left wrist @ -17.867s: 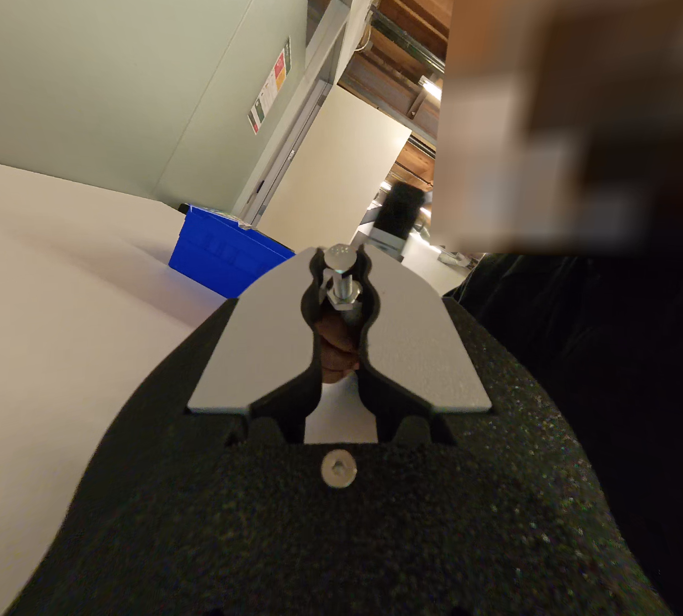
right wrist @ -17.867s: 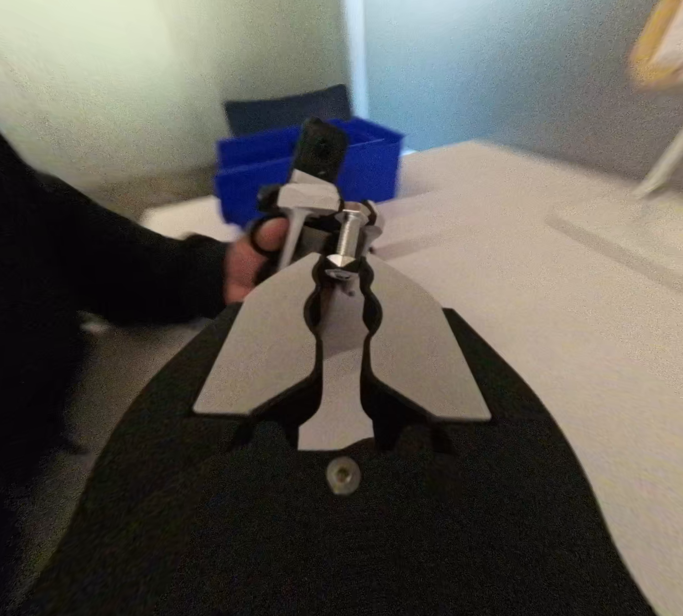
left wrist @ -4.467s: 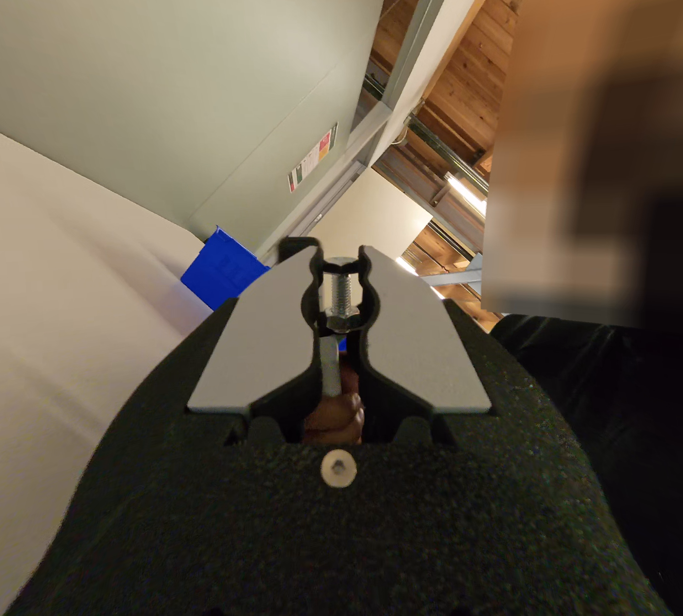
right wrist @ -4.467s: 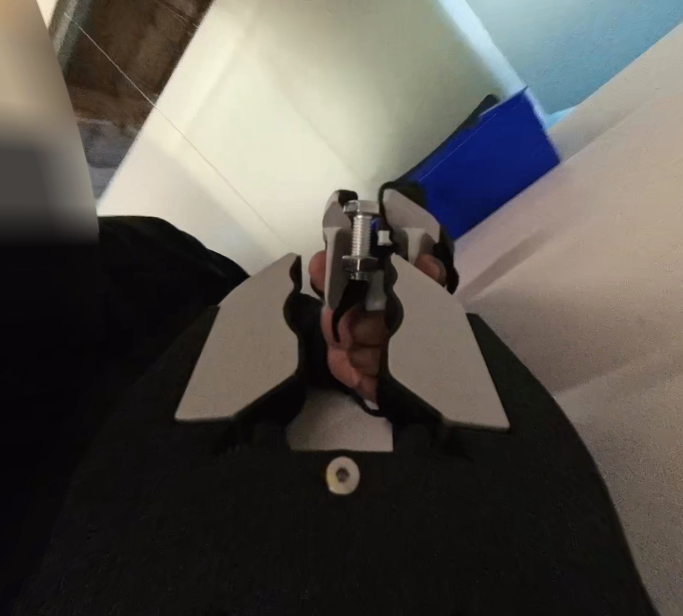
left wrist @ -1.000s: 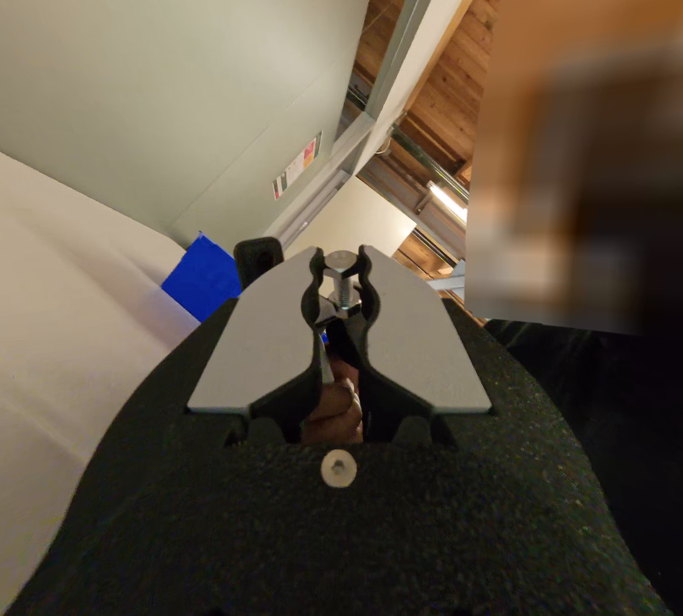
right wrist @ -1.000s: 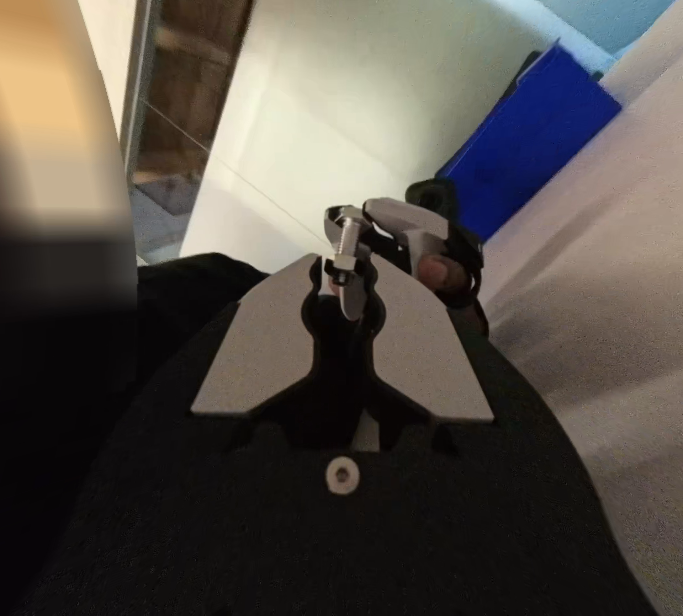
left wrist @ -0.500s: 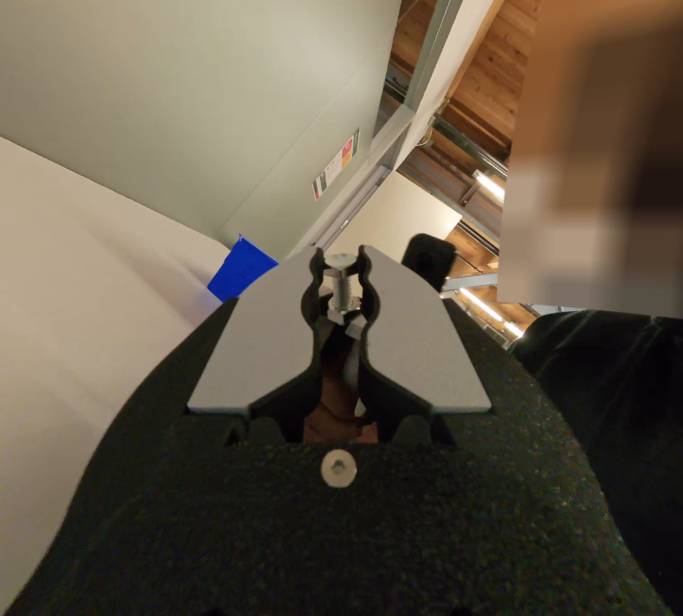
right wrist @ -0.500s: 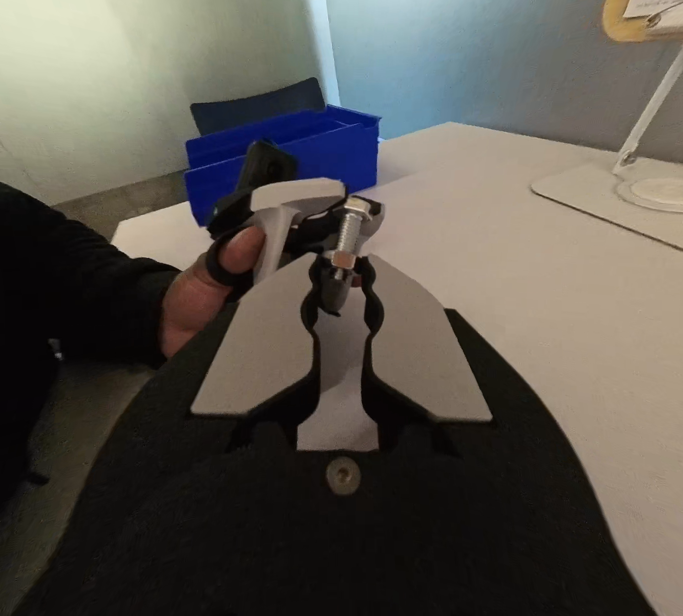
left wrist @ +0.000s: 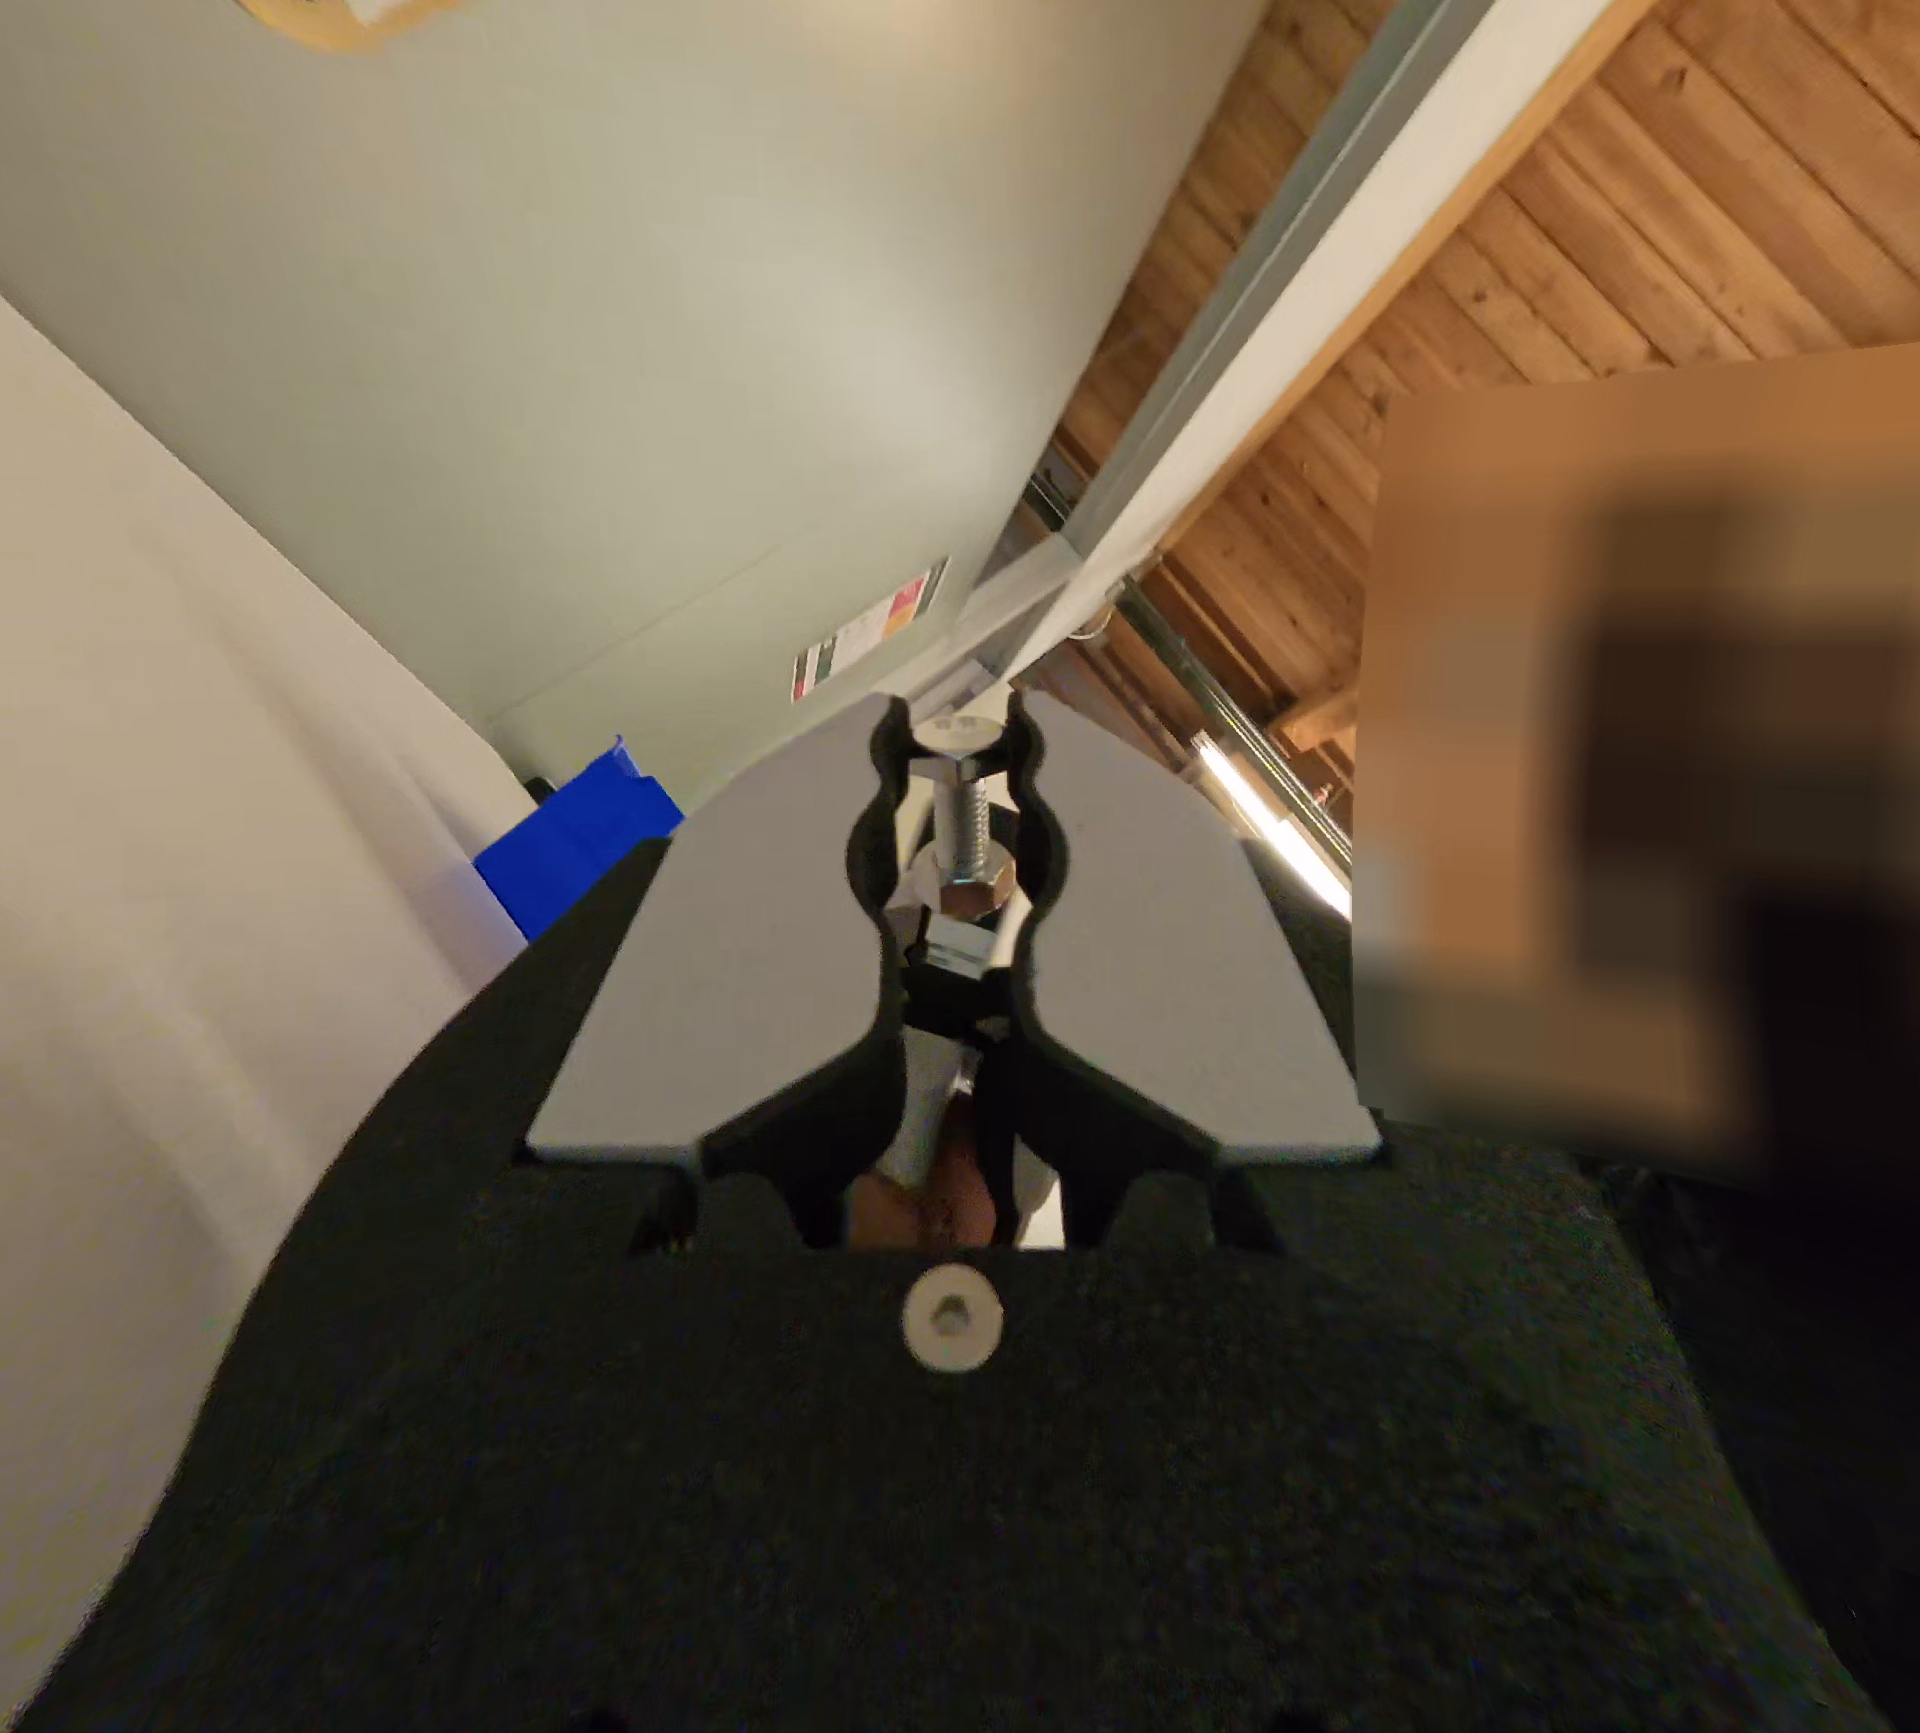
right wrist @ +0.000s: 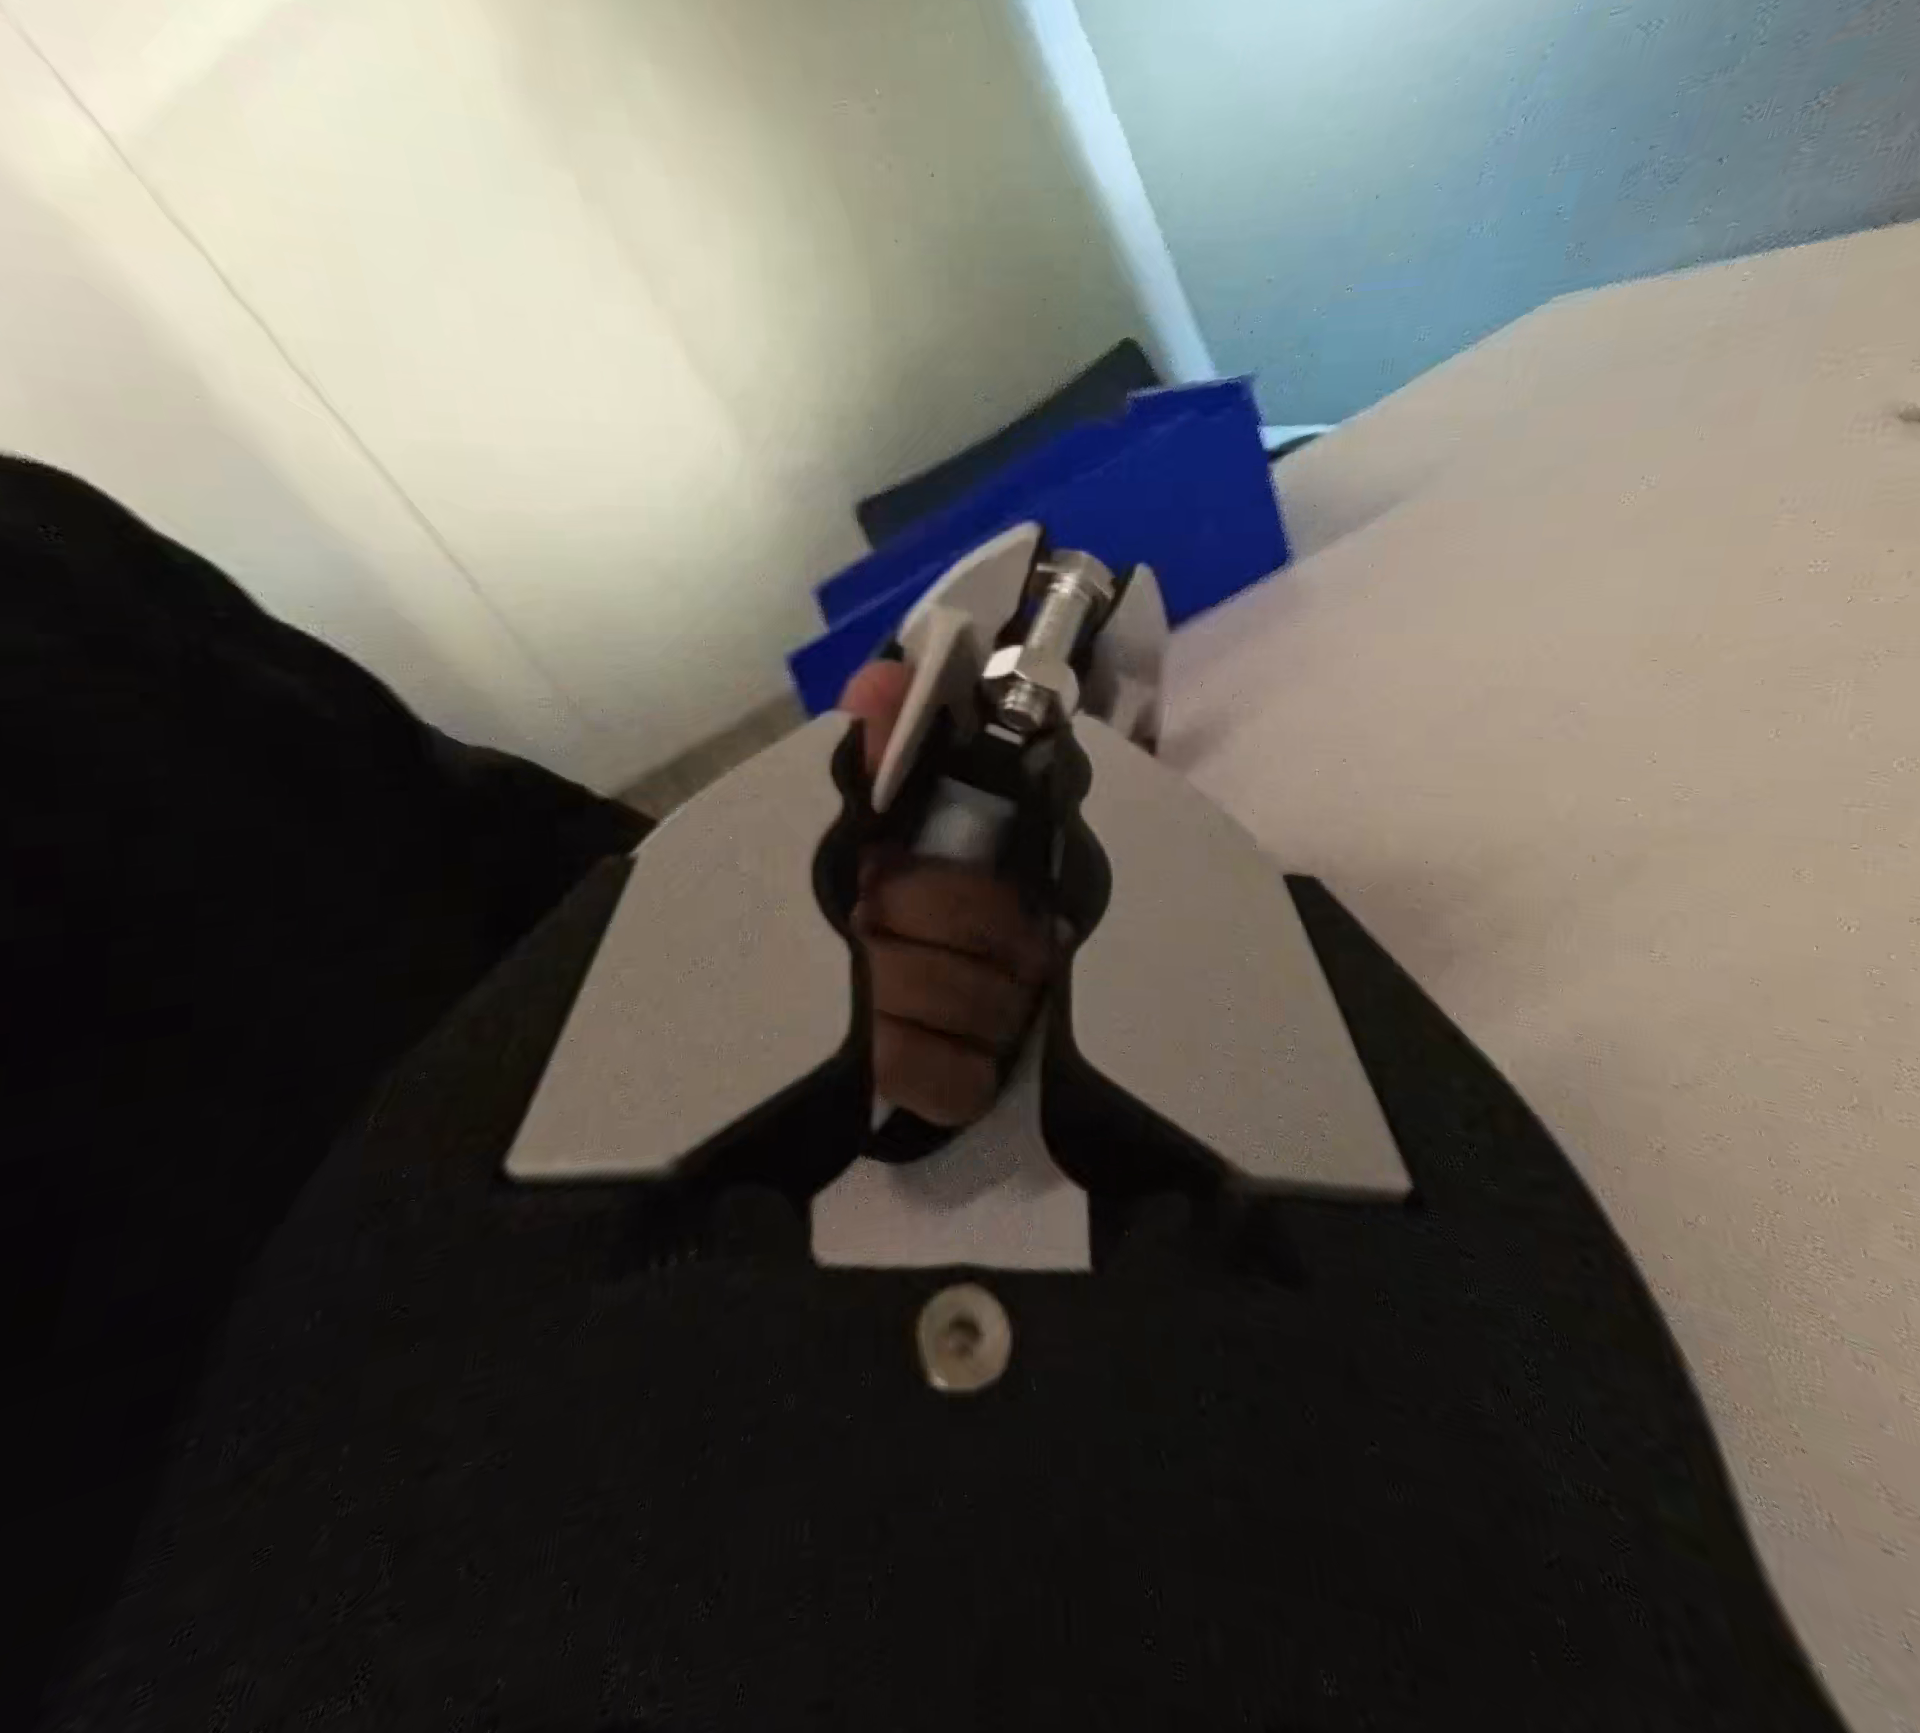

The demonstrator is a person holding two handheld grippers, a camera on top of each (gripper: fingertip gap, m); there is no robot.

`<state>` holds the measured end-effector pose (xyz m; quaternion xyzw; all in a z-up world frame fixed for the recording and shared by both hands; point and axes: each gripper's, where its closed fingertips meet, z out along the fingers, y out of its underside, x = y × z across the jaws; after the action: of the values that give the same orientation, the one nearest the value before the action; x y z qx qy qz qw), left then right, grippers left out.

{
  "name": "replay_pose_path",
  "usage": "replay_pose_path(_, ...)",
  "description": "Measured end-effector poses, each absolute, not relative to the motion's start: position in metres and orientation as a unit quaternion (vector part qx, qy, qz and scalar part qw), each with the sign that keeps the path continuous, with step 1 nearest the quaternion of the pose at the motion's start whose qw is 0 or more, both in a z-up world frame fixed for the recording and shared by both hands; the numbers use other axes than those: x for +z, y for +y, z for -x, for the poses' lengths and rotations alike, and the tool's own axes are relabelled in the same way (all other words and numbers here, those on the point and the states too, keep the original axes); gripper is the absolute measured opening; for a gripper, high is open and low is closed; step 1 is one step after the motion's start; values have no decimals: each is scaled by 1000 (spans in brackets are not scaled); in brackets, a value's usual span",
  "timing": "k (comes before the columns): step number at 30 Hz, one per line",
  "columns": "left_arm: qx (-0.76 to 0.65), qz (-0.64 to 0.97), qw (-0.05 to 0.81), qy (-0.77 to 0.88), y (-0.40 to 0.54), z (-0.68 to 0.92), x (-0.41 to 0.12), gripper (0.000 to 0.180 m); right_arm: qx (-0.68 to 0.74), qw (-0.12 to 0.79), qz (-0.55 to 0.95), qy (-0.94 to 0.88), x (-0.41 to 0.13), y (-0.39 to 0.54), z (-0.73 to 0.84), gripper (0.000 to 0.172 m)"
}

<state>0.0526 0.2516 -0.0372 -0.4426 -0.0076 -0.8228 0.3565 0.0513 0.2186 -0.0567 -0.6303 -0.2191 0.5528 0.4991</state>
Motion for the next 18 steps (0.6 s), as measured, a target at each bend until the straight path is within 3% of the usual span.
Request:
replay_pose_path(4, -814, 451, 367, -14, 254, -51, -39, 17, 391, 559, 680, -267, -75, 228, -48, 37)
replay_pose_path(11, -792, 462, 396, 55, 238, -63, -33, 17, 434, 534, 688, -232, -67, 224, -44, 43)
replay_pose_path(14, -785, 466, 401, 79, 231, -67, -32, 17, 442, 537, 676, -245, -60, 217, -44, 21)
replay_pose_path(18, -779, 467, 404, 111, 225, -71, -29, 17, 390, 555, 685, -265, -58, 214, -50, 18)
